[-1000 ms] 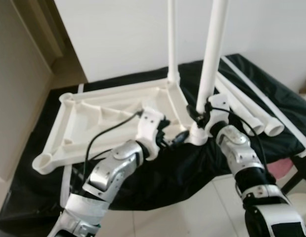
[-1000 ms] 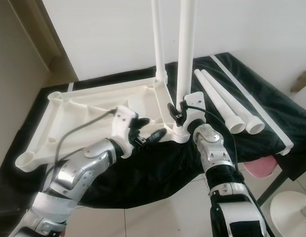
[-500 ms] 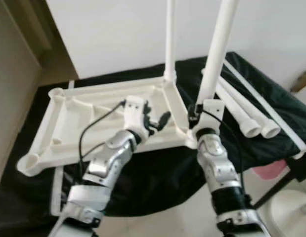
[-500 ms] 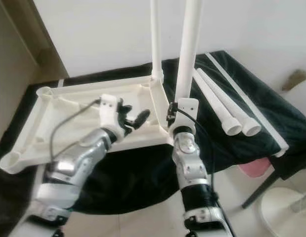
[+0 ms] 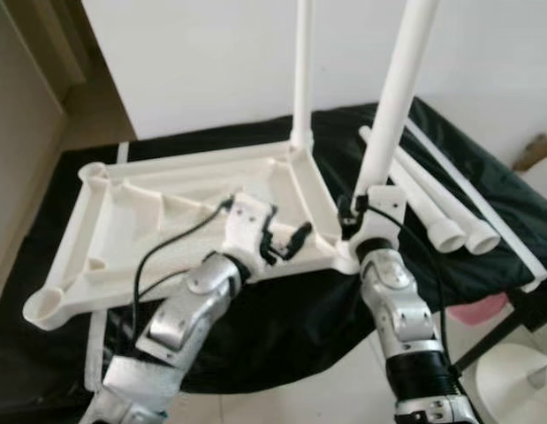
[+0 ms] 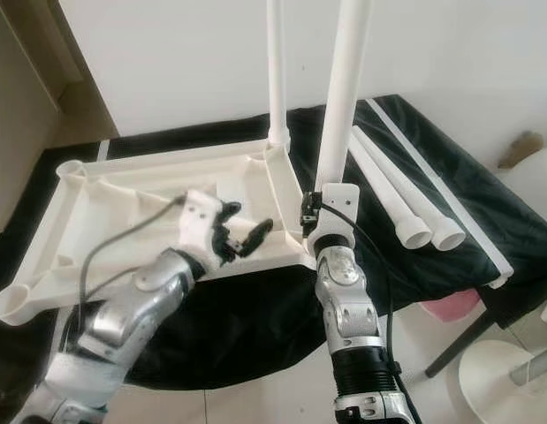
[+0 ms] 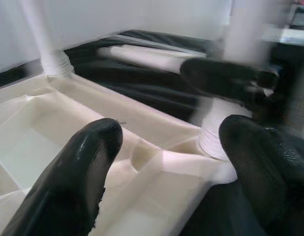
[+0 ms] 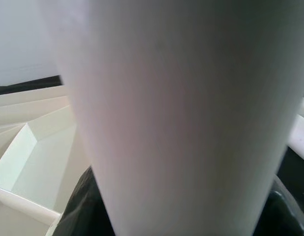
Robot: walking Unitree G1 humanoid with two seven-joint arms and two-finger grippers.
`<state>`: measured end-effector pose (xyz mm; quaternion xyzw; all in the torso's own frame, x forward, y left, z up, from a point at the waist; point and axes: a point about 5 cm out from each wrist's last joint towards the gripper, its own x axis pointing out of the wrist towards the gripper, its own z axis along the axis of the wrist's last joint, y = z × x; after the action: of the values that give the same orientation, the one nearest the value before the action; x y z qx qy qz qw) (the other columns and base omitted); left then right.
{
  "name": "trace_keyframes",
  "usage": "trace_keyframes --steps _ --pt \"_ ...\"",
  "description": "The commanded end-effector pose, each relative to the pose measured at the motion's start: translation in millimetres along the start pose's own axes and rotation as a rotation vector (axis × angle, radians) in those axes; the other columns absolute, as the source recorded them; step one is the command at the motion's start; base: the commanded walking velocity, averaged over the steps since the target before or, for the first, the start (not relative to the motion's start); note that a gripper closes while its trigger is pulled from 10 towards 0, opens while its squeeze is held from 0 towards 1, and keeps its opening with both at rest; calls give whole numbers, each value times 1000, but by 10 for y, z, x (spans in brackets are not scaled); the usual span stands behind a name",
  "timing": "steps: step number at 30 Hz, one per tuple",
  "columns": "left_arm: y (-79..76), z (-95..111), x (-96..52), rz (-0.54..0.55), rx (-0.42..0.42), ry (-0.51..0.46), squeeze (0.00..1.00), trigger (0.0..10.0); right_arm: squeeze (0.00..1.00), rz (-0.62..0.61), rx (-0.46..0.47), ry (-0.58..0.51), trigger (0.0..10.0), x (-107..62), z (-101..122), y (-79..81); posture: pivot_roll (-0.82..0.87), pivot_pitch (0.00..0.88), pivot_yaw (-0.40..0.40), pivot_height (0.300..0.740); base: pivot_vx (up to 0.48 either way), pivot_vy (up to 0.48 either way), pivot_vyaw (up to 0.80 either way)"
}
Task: Building children table
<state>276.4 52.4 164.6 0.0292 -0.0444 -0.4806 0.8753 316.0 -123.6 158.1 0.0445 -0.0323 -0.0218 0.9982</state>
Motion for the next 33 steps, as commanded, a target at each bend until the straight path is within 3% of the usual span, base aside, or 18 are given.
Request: trace_keyframes --steps 1,2,9,13,14,19,22,27,30,31,33 --pt "-116 -2 -13 -136 23 -8 0 10000 0 -20 62 95 10000 -62 -205 -71 -39 0 68 740 0 0 0" --pt "-124 -4 -18 -142 16 -9 0 10000 1000 -15 62 91 10000 -68 -205 -69 -39 0 68 740 0 0 0" --pt "-128 -32 -86 -134 25 16 0 10000 1000 77 83 25 10000 -92 -160 -46 -7 0 68 740 0 0 0" --pt "-123 -81 -128 -102 96 41 0 10000 1000 136 97 18 10000 -97 -159 -143 18 0 58 740 0 0 0" --pt "-114 -101 -137 -87 111 54 0 10000 0 191 61 11 10000 -104 -162 -222 37 0 56 740 0 0 0" --pt "-112 -114 -155 -88 107 59 0 10000 0 259 20 13 10000 -92 -168 -349 46 0 59 740 0 0 0" --pt "-107 -187 -164 -33 78 80 0 10000 0 419 -60 29 10000 -11 -154 -431 43 0 66 740 0 0 0" --pt "-108 -216 -162 -5 87 89 0 10000 0 507 -92 23 10000 36 -116 -410 35 0 85 740 0 0 0" --pt "-70 -254 -134 60 139 101 0 10000 0 659 -150 13 10000 116 -36 -343 25 0 102 740 0 0 0" --pt "-70 -254 -134 60 139 101 0 10000 0 659 -150 13 10000 116 -36 -343 25 0 102 740 0 0 0" --pt "-58 -260 -131 46 187 111 0 10000 0 791 -220 27 10000 204 47 -341 30 0 111 740 0 0 0"
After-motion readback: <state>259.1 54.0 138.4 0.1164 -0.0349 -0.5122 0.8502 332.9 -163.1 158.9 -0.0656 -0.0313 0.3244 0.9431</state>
